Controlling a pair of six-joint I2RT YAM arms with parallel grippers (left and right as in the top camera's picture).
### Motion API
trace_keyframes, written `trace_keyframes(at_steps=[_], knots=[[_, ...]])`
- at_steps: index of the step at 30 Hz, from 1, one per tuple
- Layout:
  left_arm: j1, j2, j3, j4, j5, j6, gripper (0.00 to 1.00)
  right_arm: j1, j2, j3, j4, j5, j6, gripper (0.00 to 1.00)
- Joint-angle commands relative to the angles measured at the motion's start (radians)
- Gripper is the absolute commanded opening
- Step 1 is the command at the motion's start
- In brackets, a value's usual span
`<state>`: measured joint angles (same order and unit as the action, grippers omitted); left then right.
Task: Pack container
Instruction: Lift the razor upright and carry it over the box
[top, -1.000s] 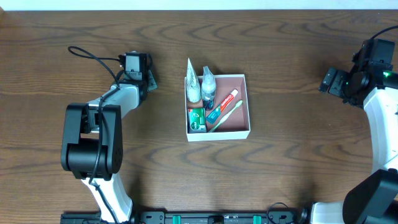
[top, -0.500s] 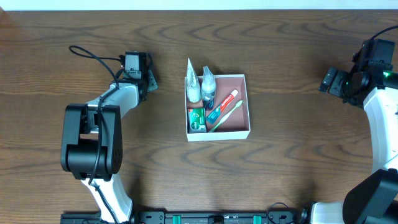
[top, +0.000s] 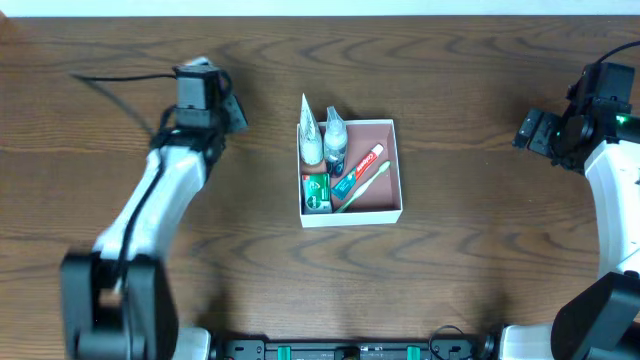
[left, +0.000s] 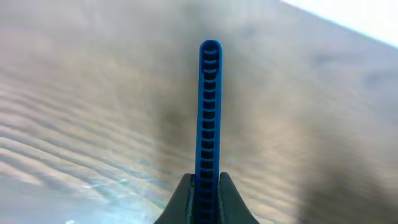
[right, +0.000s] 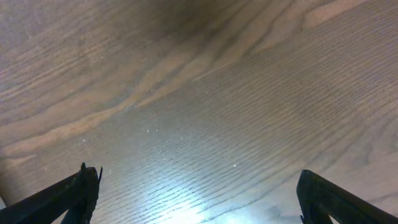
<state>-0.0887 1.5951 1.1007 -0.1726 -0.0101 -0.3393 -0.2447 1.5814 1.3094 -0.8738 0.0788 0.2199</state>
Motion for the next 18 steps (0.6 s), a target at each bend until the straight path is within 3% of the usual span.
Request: trace_keyframes(at_steps=[1,9,18], knots=[[-0.016,-0.139,0.004,-0.053,0.004,0.013,0.06,-0.005,0.008,-0.001,-0.001,0.003,0.011,0.99],[-0.203,-0.373,0.004,-0.183,0.003,0.013,0.06,-0.005,0.008,-0.001,-0.001,0.003,0.011,0.99],[-0.471,-0.313,0.003,-0.230,0.002,0.013,0.06,-0.005,0.008,-0.001,-0.001,0.003,0.011,0.99]])
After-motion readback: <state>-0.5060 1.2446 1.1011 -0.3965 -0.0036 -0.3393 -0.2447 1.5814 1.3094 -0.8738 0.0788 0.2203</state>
